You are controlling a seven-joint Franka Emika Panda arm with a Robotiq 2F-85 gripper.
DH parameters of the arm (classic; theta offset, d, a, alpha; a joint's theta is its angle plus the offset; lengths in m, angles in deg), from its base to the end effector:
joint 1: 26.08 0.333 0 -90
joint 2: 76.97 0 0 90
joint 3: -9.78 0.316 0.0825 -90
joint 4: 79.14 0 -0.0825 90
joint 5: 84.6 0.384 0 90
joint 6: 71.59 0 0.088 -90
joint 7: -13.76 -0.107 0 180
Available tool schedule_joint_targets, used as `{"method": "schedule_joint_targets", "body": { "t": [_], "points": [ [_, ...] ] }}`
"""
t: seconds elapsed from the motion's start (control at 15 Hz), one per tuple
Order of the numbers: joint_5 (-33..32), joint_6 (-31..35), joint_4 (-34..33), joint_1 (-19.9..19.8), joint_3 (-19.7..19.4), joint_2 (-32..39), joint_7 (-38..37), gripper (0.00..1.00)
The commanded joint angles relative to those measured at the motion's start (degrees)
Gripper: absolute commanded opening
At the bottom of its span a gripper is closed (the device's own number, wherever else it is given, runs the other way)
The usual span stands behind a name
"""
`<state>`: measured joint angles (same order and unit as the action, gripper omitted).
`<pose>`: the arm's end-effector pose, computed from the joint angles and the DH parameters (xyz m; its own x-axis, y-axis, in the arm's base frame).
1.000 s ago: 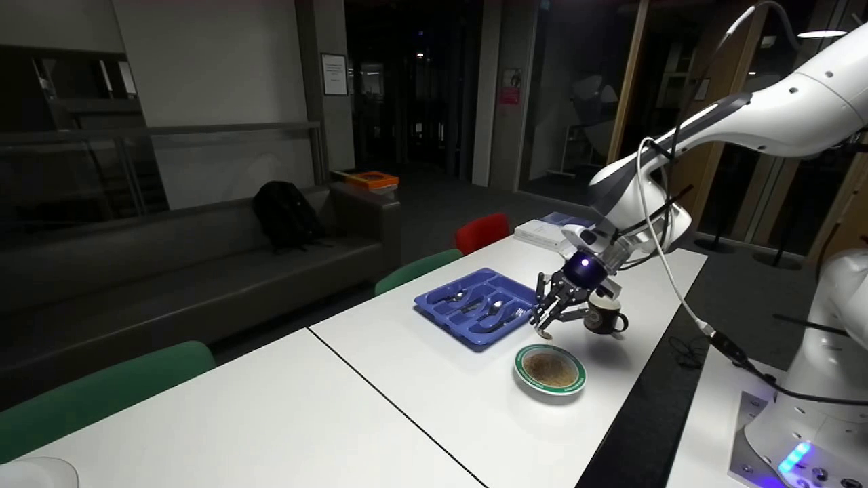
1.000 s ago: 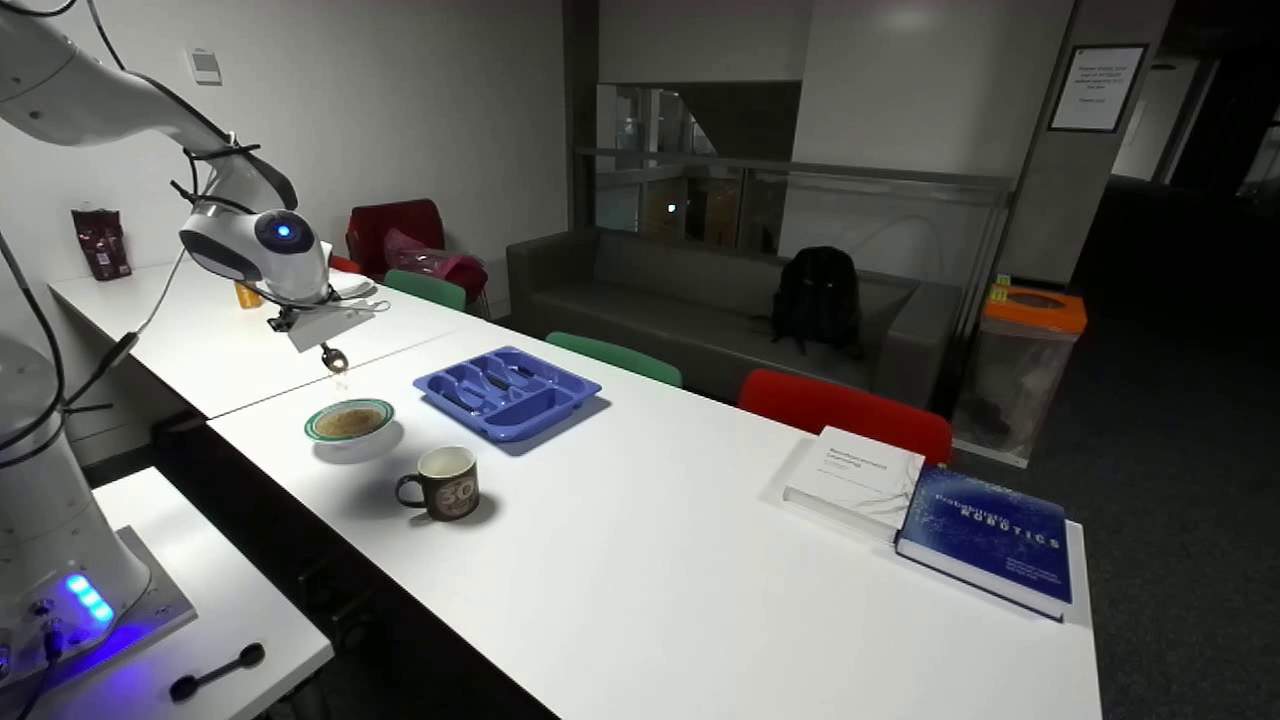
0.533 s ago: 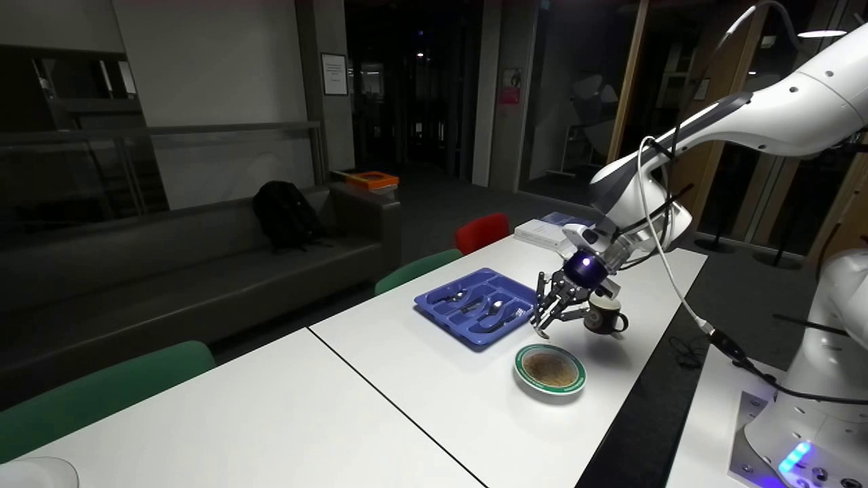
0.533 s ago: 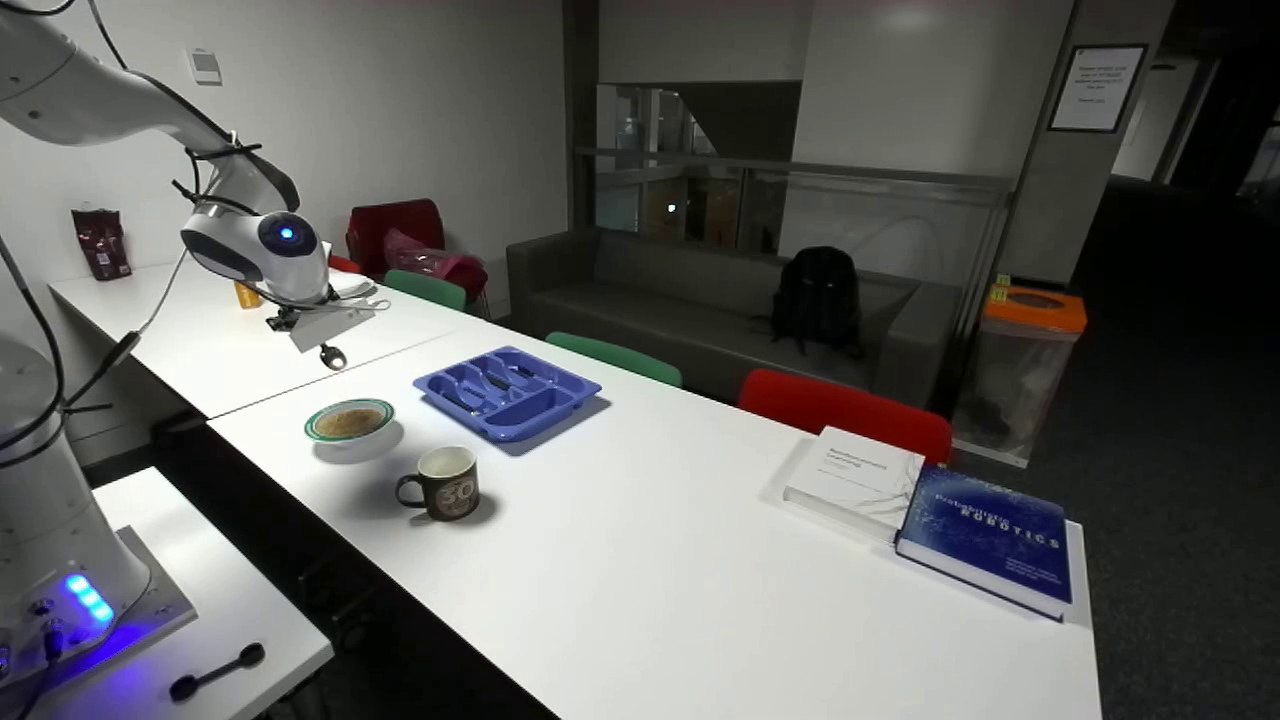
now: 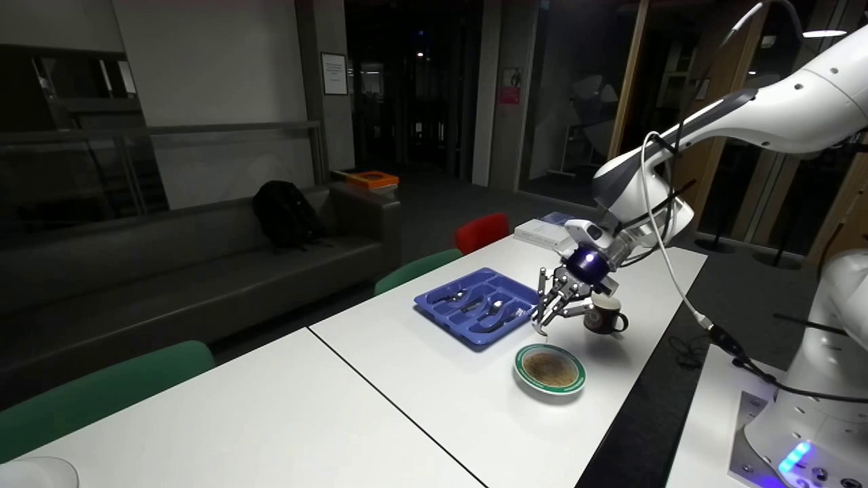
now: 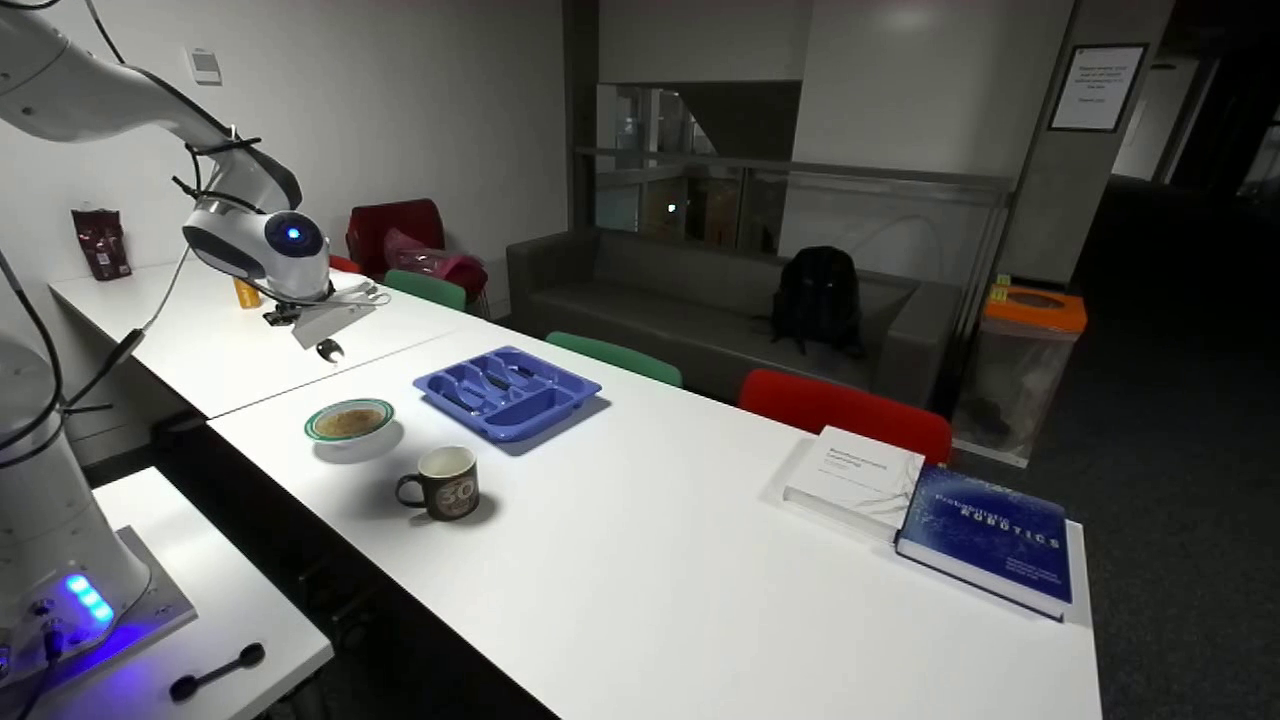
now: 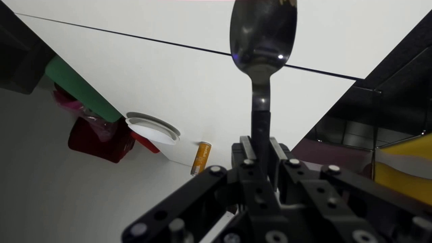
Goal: Pick up a silver spoon from the blue tray, use the spoon to scoop up some contents from the bowl, place the contents back in the bowl, put the silver spoon back on the blue tray
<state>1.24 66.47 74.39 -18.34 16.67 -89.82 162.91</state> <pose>0.3905 0.1062 0.3065 -0.1757 0.6710 0.7204 0.9504 -0.0753 0.3019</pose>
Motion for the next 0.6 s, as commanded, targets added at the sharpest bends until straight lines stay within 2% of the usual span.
{"method": "schedule_joint_targets", "body": {
  "t": [0.0,0.53],
  "points": [
    [-1.9,-4.3,2.1,-1.6,-0.9,-5.9,-0.2,0.03],
    [-2.3,-5.5,3.4,-2.5,-1.2,-9.6,-0.2,0.03]
  ]
}}
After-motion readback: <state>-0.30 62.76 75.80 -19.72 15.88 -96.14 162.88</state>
